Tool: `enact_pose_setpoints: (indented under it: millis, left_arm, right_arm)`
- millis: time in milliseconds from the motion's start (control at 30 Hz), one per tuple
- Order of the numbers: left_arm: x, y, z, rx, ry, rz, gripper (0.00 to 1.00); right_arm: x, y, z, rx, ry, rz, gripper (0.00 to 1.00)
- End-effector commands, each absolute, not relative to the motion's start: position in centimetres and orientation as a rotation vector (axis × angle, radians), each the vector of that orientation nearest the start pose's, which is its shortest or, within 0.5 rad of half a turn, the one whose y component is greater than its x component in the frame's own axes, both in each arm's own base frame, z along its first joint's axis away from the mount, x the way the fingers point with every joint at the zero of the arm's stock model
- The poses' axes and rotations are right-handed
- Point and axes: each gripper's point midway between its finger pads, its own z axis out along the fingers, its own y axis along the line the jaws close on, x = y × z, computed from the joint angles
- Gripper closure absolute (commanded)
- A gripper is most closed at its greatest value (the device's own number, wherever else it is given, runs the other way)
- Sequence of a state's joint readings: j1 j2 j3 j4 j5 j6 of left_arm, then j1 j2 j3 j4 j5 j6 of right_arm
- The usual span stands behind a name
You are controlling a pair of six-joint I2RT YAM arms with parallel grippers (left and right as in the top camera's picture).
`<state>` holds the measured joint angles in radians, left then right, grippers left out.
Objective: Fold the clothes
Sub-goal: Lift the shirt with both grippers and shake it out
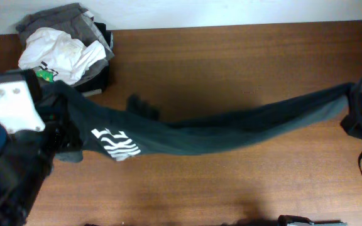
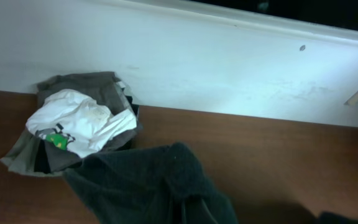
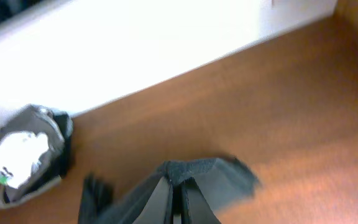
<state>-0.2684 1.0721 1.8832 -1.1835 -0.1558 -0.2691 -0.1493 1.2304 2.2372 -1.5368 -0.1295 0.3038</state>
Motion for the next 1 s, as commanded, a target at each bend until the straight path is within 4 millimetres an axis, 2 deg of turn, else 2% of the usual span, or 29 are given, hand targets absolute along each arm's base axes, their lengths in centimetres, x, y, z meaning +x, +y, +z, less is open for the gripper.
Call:
enact_pose_setpoints:
  millis: [0,100,133,200,333,400,433,500,600,633,700,733,833,867,933,967]
  left_arm:
    - [29.7,-5.7,44.5,-0.045,2.057,-0.164,0.99]
    - [35.6,-6.5,41.4,-0.068,2.122,-0.095,0.99]
    - [37.4,-6.5,40.8,-0.085,2.118,-0.069,0.99]
    - [42.5,-7.0,39.7,-0.107,2.086,-0.060,0.99]
    - [49.7,-8.4,38.2,-0.008,2.049,-0.065,0.99]
    - [51.7,-8.5,38.9,0.038,2.025,-0.030,0.99]
    - [52.1,-8.2,39.9,0.055,2.002,-0.005,0.99]
    - [51.8,-6.6,44.5,0.020,1.906,0.061,0.99]
    - [49.3,-5.0,51.1,-0.010,1.776,0.073,0.99]
    - [48.1,-4.6,52.9,-0.017,1.743,0.071,0.99]
    - [46.6,-4.4,54.2,-0.015,1.733,0.063,0.99]
    - [46.1,-4.5,54.0,-0.005,1.752,0.057,0.99]
    - [45.9,-5.2,50.4,0.039,1.889,0.046,0.98]
    - [46.1,-5.5,48.7,0.055,1.946,0.042,0.97]
    - [46.4,-6.1,44.5,0.070,2.094,0.013,0.97]
    - [46.4,-6.7,41.3,0.079,2.204,-0.018,0.97]
  right_arm:
    - [25.2,-1.8,47.5,0.399,2.085,0.207,0.96]
    - [29.2,-2.8,46.3,0.422,2.115,0.187,0.96]
    - [30.9,-3.1,45.9,0.426,2.121,0.184,0.96]
    - [35.3,-3.7,45.1,0.423,2.112,0.184,0.96]
    - [42.2,-4.4,42.7,0.406,2.115,0.205,0.96]
    - [43.7,-4.6,42.6,0.376,2.104,0.199,0.96]
    - [43.8,-4.9,43.2,0.371,2.087,0.190,0.96]
    - [43.0,-6.0,46.3,0.354,2.005,0.158,0.96]
    - [40.1,-7.9,51.6,0.377,1.868,0.113,0.96]
    - [39.1,-8.4,52.8,0.386,1.838,0.098,0.96]
    - [37.3,-9.1,54.2,0.405,1.807,0.077,0.96]
    - [36.5,-9.2,54.4,0.415,1.809,0.070,0.96]
    - [35.9,-9.2,52.2,0.448,1.895,0.074,0.96]
    - [35.8,-9.2,51.5,0.457,1.923,0.077,0.96]
    - [35.8,-9.2,48.2,0.502,2.048,0.085,0.96]
    - [35.6,-9.2,46.1,0.529,2.128,0.092,0.96]
